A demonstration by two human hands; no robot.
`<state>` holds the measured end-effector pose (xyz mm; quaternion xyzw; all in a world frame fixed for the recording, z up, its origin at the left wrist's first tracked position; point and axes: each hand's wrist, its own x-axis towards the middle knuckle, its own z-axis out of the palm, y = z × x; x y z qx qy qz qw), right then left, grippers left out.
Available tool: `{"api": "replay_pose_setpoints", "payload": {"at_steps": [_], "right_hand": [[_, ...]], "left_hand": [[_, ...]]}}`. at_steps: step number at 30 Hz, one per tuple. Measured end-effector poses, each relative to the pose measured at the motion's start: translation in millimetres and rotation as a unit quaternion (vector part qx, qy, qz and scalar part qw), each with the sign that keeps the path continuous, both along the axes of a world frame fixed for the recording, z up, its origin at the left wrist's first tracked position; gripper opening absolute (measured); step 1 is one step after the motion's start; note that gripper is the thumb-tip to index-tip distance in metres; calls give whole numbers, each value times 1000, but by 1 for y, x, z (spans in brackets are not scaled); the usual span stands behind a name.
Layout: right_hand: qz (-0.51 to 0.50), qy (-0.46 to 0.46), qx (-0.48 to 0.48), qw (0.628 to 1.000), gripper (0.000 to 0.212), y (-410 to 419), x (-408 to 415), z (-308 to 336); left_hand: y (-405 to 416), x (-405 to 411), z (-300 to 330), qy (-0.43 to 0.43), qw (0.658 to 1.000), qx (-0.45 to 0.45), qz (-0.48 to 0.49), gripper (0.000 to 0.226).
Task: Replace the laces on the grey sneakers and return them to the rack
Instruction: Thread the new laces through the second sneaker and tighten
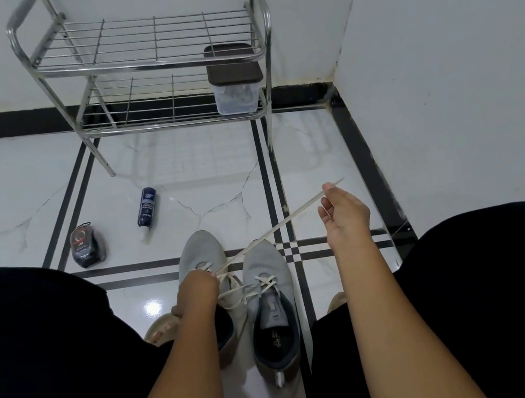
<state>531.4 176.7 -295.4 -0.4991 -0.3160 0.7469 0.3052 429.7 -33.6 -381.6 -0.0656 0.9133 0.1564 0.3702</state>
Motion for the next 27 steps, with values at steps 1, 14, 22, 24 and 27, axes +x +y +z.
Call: {"api": "replay_pose_setpoints", "payload": {"at_steps": [1,14,22,24,27], "right_hand": [[-2,5,6,1000,16,1,0,1],[338,-170,186,907,8,-33,-15,-20],[329,-166,46,929,21,-44,-17,-48],[316,-154,10,936,19,-44,-17,-51],[278,-183,-21,943,12,-39,-18,-66]], "left_hand": [[-3,1,-3,9,1000,-10,17,29],[31,7,22,177,925,335,-26,29],[43,18,16,4,873,488,1,13],[46,18,12,17,876,481,31,13],[48,16,2,32,903,427,36,14]]}}
